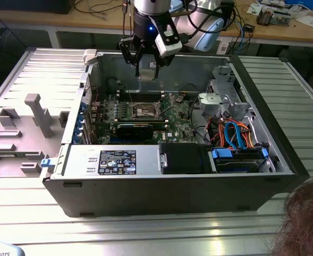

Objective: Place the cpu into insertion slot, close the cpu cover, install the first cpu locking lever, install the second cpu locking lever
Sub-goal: 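Place the cpu into insertion slot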

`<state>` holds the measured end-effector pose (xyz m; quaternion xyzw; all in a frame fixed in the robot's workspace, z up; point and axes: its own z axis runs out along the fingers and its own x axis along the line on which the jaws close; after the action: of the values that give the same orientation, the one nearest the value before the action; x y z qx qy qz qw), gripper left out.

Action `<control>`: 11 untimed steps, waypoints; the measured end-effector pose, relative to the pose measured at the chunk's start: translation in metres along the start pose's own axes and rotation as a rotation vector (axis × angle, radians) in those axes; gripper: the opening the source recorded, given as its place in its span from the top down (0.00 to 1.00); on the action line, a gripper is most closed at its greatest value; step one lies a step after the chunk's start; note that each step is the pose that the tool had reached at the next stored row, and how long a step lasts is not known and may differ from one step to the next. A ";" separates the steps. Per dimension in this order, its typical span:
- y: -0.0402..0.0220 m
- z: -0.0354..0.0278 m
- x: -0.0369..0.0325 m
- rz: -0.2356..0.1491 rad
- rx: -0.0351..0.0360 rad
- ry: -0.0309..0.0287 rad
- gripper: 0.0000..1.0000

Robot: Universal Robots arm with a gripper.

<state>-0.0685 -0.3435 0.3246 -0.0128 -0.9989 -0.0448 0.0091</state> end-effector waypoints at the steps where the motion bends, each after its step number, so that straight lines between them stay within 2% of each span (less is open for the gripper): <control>1: 0.0000 0.0002 0.0000 0.000 0.0000 0.0000 0.46; 11: -0.0003 0.0026 0.0005 0.000 0.0001 0.0000 0.46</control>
<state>-0.0691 -0.3435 0.3221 -0.0128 -0.9989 -0.0448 0.0091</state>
